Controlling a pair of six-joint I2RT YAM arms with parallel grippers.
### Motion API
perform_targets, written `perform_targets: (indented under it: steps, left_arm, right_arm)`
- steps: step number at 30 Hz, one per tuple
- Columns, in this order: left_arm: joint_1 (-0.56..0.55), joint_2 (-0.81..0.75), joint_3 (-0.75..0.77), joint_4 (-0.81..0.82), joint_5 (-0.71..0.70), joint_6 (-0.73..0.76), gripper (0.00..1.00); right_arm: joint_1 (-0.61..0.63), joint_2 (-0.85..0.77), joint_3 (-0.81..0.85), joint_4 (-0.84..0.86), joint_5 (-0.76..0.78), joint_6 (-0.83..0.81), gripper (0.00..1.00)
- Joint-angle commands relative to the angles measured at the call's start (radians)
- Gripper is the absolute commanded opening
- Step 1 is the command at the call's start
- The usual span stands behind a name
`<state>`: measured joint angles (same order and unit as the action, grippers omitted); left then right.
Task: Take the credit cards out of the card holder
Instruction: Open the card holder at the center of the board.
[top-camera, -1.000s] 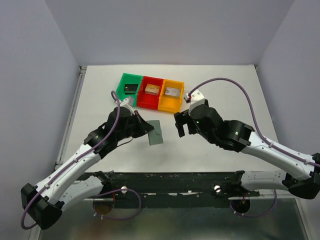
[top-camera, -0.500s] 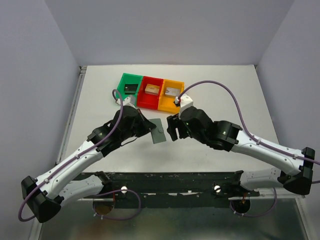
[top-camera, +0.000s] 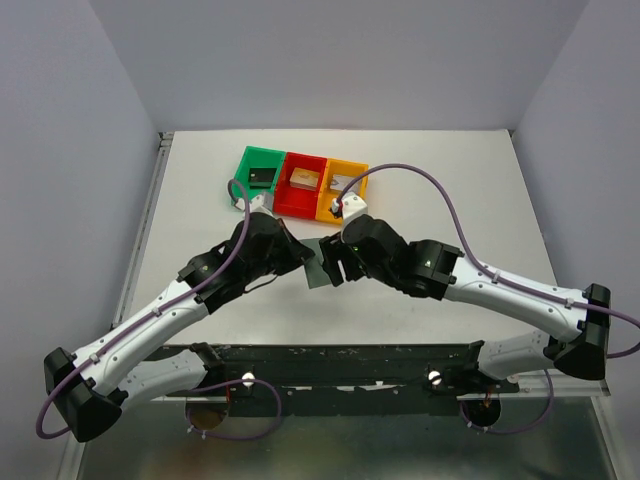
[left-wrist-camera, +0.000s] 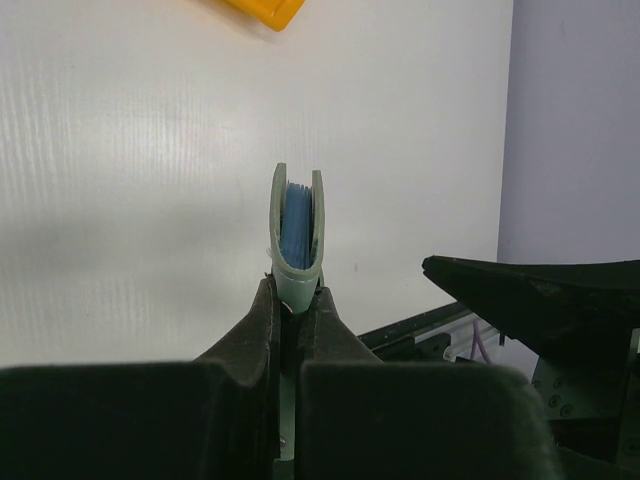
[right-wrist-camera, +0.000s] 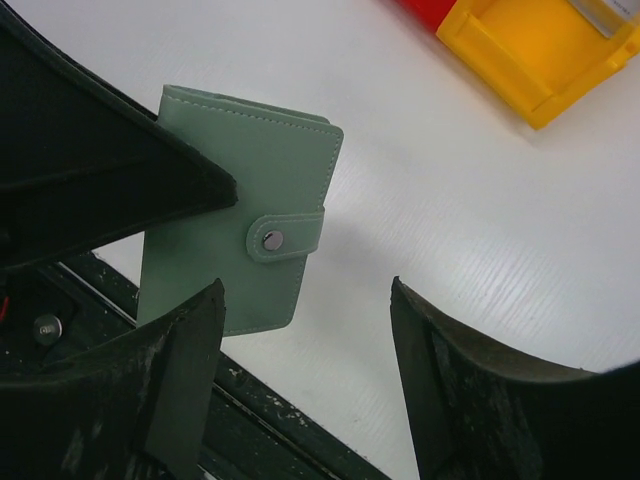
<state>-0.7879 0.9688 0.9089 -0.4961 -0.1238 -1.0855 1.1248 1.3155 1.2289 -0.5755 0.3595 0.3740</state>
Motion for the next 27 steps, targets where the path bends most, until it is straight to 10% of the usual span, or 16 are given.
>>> perform_targets:
  steps: [1,27]
  left_arm:
    - [-0.013,0.004,0.047,0.027,-0.014,-0.008,0.00]
    - [-0.048,-0.027,0.050,0.042,-0.020,-0.017,0.00]
  right_arm:
    - [0.010,0.028,0.041,0.012,-0.024,0.005,0.73]
    - [0.012,0.159,0.115,-0.099,0.088,0.029,0.50]
